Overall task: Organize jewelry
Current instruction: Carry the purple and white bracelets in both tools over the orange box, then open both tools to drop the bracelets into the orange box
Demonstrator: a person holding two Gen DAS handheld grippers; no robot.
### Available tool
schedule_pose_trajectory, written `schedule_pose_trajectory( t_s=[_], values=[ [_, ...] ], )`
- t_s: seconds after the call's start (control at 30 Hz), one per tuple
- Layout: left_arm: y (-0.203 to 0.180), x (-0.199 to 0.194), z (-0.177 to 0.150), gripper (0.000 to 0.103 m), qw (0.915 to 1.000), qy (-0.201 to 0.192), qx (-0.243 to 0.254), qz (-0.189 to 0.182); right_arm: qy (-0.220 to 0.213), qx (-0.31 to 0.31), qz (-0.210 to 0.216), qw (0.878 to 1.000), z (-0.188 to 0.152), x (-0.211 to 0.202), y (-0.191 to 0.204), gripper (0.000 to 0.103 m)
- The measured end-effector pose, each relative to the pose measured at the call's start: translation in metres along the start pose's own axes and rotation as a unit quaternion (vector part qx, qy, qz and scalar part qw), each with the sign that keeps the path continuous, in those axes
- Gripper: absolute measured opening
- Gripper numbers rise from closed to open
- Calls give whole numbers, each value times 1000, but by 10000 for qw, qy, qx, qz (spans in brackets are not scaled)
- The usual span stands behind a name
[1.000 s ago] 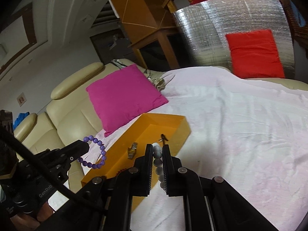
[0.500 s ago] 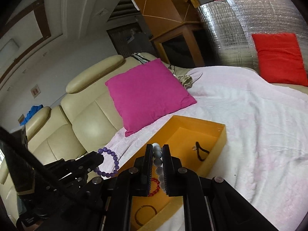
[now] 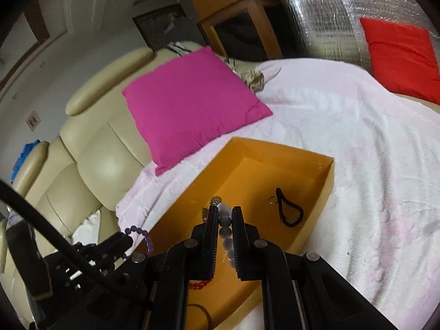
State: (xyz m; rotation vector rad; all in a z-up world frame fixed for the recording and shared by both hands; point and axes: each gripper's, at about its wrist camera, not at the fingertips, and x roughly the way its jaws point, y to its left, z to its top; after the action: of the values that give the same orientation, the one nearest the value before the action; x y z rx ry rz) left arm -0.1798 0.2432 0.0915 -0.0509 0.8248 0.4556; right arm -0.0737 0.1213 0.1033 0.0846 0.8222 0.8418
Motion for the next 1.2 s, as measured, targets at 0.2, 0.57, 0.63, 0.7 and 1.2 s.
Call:
schedule_pose_trajectory(
  t_s=[0.2, 0.57, 0.63, 0.7, 1.2],
  values=[
    [0, 18, 3, 10, 9999, 65, 71, 62, 311, -71, -91, 9995, 11, 42, 3, 11],
    [6, 40, 5, 10, 9997, 123, 120, 169, 595, -165, -234, 9978, 19, 84, 7, 11],
    [8, 44, 5, 10, 9997, 144, 108, 174, 635, -184, -267, 9975, 20, 89, 8, 11],
    [9, 47, 4, 10, 9996, 165, 101, 187, 673, -187, -325, 9970, 22, 94, 7, 11],
    [12, 61, 2, 10, 9994, 286, 99, 182, 757, -149, -560, 9954, 29, 111, 1, 11]
  ],
)
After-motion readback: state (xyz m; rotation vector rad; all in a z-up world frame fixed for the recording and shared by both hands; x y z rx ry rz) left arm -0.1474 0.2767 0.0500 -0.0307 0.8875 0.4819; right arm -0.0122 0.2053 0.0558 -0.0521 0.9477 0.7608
